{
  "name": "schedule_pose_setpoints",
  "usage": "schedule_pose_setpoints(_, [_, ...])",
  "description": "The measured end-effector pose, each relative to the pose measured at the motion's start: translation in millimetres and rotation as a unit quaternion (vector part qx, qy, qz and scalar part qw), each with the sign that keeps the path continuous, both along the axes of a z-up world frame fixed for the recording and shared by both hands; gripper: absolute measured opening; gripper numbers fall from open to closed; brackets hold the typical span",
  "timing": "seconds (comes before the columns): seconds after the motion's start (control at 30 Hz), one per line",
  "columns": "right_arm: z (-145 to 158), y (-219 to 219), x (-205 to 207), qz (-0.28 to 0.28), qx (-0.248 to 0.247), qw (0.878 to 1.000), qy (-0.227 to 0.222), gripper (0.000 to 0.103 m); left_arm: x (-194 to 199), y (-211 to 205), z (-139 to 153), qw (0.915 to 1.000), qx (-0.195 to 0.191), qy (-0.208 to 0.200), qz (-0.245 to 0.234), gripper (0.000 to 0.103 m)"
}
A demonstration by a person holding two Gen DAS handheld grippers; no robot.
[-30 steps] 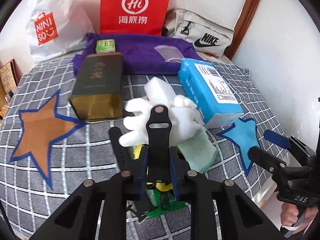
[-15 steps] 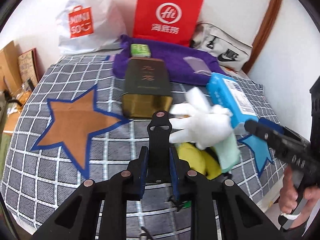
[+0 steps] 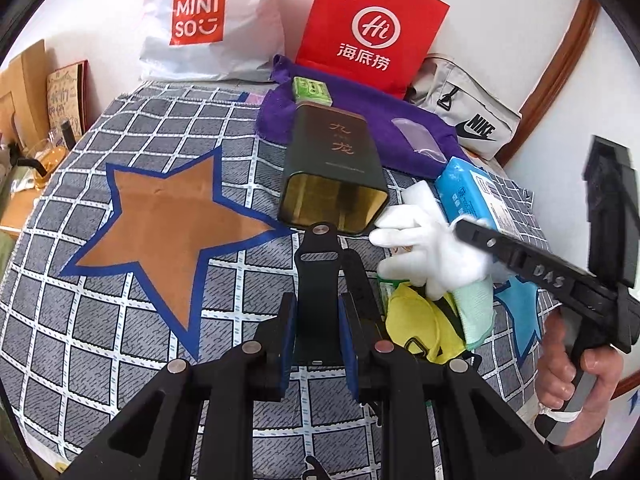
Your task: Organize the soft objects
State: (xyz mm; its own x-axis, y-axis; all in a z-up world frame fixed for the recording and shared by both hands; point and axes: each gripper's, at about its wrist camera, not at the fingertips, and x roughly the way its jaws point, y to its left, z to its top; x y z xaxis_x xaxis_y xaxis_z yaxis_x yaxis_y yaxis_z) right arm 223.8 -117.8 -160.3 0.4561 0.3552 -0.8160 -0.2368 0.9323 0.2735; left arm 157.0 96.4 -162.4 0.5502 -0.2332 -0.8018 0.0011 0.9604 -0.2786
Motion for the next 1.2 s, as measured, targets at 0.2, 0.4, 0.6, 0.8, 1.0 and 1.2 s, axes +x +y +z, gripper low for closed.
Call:
schedule_pose_setpoints(0.2, [33.7,-13.9,-10.4,-0.010,0.031,0.998,-0.061,0.025,3.2,3.8,-7.1,0.9998,0.000,0.011,0.014,0.020])
schedule_pose_setpoints(0.4, [63.7,-30.2,-31.7,-0.012,0.031,0.996,-0.083,0.025,1.0,2.3,-12.4,0.9990,0.022,0.028,0.024,0.020])
schedule_pose_setpoints(0.6, [59.4,-44.7,-73.5,0.005,-0.065,0.994,-0.092,0.025,-3.0,-4.5,-25.7,0.9976,0.047,0.044,0.028,0.020])
schedule_pose_setpoints(0.8, [6.1,-80.2,-89.7,-0.014,-0.087,0.996,-0.030,0.025,-0.1,-13.5,-33.1,0.9967,0.059,0.049,0.027,0.020])
schedule_pose_setpoints(1.0, [-25.1,-103.7,-88.0,-0.029,-0.043,0.999,0.001,0.025,11.5,-22.2,-34.1,0.9957,0.074,0.049,0.027,0.027])
schedule_pose_setpoints(1.2, [-36.1,-107.3,-84.6,-0.027,-0.023,0.999,0.011,0.025,11.9,-37.9,-32.3,0.9894,0.135,0.050,0.022,0.020])
